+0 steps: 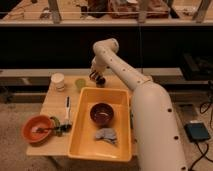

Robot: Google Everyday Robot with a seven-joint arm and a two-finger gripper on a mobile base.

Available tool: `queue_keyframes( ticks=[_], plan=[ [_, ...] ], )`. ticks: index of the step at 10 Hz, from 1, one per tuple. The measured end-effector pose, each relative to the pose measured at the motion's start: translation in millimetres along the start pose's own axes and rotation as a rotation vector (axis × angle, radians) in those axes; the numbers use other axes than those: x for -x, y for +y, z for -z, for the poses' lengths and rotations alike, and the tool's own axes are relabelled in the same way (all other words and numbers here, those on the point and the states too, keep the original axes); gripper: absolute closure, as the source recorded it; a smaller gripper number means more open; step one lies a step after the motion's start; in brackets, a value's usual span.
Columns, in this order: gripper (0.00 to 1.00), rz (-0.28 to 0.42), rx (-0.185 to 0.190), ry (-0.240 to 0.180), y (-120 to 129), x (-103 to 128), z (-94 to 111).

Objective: Place eraser in metal cup

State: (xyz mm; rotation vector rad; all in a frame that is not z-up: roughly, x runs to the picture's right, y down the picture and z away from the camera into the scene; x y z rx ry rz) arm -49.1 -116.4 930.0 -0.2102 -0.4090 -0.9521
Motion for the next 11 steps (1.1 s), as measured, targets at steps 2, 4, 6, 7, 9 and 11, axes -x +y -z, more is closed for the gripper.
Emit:
queue_keyframes(
  ticks=[2, 4, 6, 7, 9, 11],
  plan=[
    [1.0, 0.003, 0.025, -0.002, 0.4, -1.1, 0.5],
    [1.0, -0.005, 0.05, -0.003, 8.7, -5.8, 1.5],
    [1.0, -0.012, 0.06, -0.004, 18.5, -10.5, 6.1],
    [1.0, -0.014, 0.063, -0.005, 21.2, -11.2, 6.9],
    [1.0, -0.011, 0.06, -0.012, 21.7, -7.7, 6.1],
    [1.0, -0.017, 0.054, -0.019, 26.5, -6.1, 2.8]
  ],
)
